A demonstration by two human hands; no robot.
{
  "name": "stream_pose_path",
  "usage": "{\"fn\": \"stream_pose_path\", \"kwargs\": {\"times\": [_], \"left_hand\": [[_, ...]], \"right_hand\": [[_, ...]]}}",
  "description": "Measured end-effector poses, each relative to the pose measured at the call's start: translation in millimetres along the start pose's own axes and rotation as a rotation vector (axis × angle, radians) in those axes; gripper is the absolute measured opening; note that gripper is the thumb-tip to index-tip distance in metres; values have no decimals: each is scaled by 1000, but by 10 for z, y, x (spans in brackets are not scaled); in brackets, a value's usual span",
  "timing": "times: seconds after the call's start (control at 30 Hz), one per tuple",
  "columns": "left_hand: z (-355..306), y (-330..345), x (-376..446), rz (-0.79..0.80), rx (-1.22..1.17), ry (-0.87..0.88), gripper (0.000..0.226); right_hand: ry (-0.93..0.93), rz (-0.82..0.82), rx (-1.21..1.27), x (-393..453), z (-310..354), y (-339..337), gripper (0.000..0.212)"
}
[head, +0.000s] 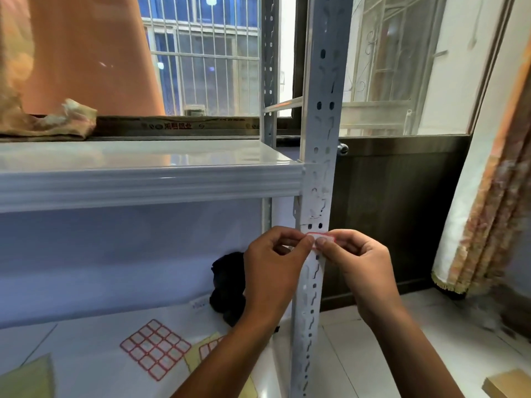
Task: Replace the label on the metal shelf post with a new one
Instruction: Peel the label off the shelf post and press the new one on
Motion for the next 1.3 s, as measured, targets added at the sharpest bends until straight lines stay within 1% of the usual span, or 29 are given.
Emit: {"fn": "stream_pose_path", "kwargs": {"times": [0.43,0.53,0.63,0.7,0.73,0.83,0.93,1.03,1.07,1.17,1.3], "left_hand": [[18,89,-63,-88,33,135,11],[16,112,-89,-102,30,158,12],[34,69,-40,-127,58,168,20],[63,15,28,-99,43,142,29],[71,5,53,-55,13,112,31],[89,23,77,64,-67,62,32],[114,31,80,112,-83,66,33],[112,23,83,108,-59,88,31],[112,27,92,99,-50,83,28],[71,23,130,61,-6,103,33],[83,19,165,82,9,98,22]], "right_hand": [[-80,-21,-44,136,-8,-45,12],[-102,-6,-75,186,-13,-67,16],[-113,14,-103,253,-14,-132,26],[-85,60,-107,285,-8,-160,27],[-63,96,-99,297,-18,-168,25],[26,172,-38,330,-90,-190,21],[55,184,-6,331,-127,-218,26],[16,183,-49,304,-102,-211,33],[-4,181,-62,299,-102,-199,34],[-60,137,-80,278,-116,-151,30],[-44,120,-49,293,-154,-116,31]]}}
Point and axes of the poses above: each hand's wrist, its own x-axis towards the middle knuckle, its own y-axis out of the palm, z = x × y, the point moved 3 cm from there along x, towards the middle knuckle, and after that the axes turned 1 degree about -x, right-handed, at the moved point
